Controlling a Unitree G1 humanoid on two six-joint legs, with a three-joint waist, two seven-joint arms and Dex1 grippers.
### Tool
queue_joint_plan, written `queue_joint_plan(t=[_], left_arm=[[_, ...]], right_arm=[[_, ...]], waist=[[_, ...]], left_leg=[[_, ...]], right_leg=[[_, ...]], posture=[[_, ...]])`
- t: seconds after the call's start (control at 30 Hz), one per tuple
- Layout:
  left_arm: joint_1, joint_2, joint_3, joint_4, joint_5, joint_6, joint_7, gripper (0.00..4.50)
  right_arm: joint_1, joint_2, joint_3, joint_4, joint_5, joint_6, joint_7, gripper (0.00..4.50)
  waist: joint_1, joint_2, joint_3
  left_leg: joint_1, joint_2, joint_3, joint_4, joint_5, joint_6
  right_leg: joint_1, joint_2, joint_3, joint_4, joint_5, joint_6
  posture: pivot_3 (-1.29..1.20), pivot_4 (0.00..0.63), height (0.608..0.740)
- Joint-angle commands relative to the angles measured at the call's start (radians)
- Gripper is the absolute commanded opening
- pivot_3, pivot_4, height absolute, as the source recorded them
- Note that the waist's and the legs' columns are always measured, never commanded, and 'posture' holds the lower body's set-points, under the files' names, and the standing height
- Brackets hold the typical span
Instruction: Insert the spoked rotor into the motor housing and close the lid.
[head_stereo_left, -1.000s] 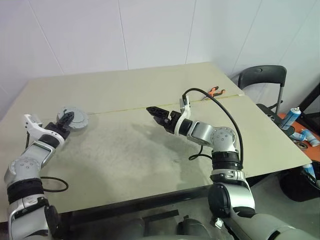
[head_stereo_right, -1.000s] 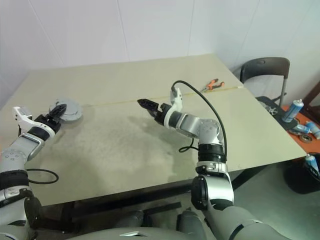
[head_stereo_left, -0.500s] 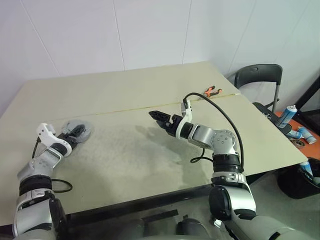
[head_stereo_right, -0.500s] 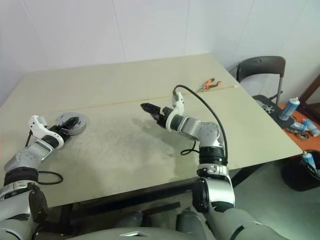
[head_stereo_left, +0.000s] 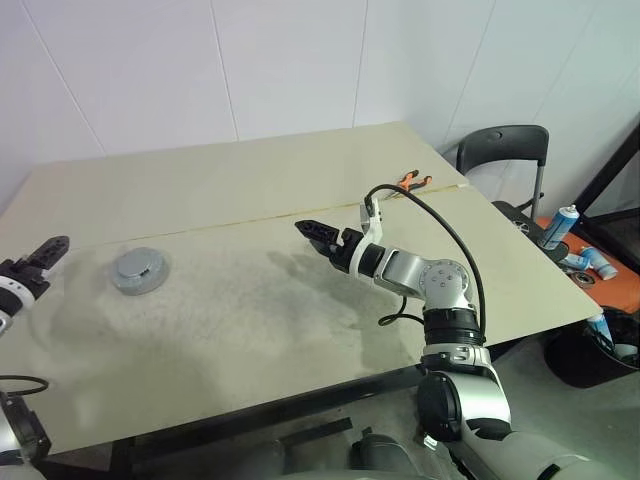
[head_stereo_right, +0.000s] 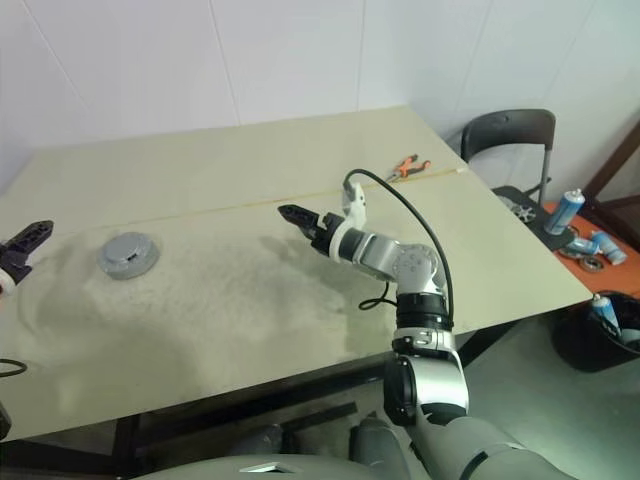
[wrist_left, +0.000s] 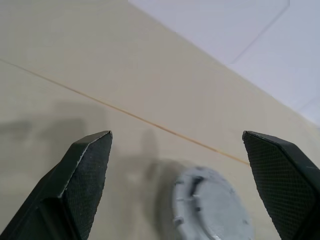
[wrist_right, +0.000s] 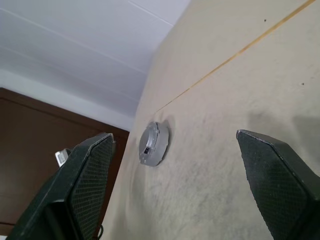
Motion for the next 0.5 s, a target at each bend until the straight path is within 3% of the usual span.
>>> queue_joint_plan(t=[0.03, 0.13, 0.3, 0.4, 0.5], left_arm=[[-0.047, 0.039, 0.024, -0.021, 0.004, -0.026, -0.043, 4.42], [-0.053, 0.005, -0.001, -0.117, -0.003, 0.015, -0.074, 4.42], [-0.007, -0.142, -0.078, -0.512, -0.092, 0.202, -0.093, 4.42], [0.006, -0.251, -0.163, -0.760, -0.137, 0.288, -0.069, 4.42], [0.004, -0.316, -0.238, -0.888, -0.132, 0.318, -0.046, 4.42]], right_arm=[[-0.016, -0.007, 0.001, -0.035, 0.010, 0.002, 0.018, 4.15], [-0.015, -0.032, 0.017, -0.054, -0.003, 0.000, 0.033, 4.15], [-0.018, -0.084, 0.039, -0.094, -0.035, -0.033, 0.059, 4.15], [-0.003, -0.141, 0.120, -0.159, -0.117, -0.092, 0.099, 4.15], [-0.015, -0.183, 0.141, -0.178, -0.166, -0.152, 0.120, 4.15]], waist=[[0.003, 0.000, 0.000], [0.004, 0.000, 0.000], [0.017, 0.000, 0.000], [0.015, 0.000, 0.000], [0.011, 0.000, 0.000]], left_leg=[[0.000, 0.000, 0.000, 0.000, 0.000, 0.000], [0.000, 0.000, 0.000, 0.000, 0.000, 0.000], [-0.001, 0.000, 0.000, 0.000, 0.000, 0.000], [-0.001, -0.001, 0.000, 0.000, 0.000, 0.000], [-0.001, -0.001, 0.000, 0.000, 0.000, 0.000]], right_leg=[[0.000, 0.000, 0.000, 0.000, 0.000, 0.000], [0.000, 0.000, 0.000, 0.000, 0.000, 0.000], [0.000, -0.001, 0.000, -0.001, 0.000, 0.000], [0.001, -0.001, 0.001, -0.001, 0.000, 0.000], [0.000, 0.000, 0.001, 0.000, 0.000, 0.000]], posture=[[0.00, 0.000, 0.740], [0.00, 0.000, 0.740], [0.00, 0.000, 0.740], [0.00, 0.000, 0.740], [0.00, 0.000, 0.740]])
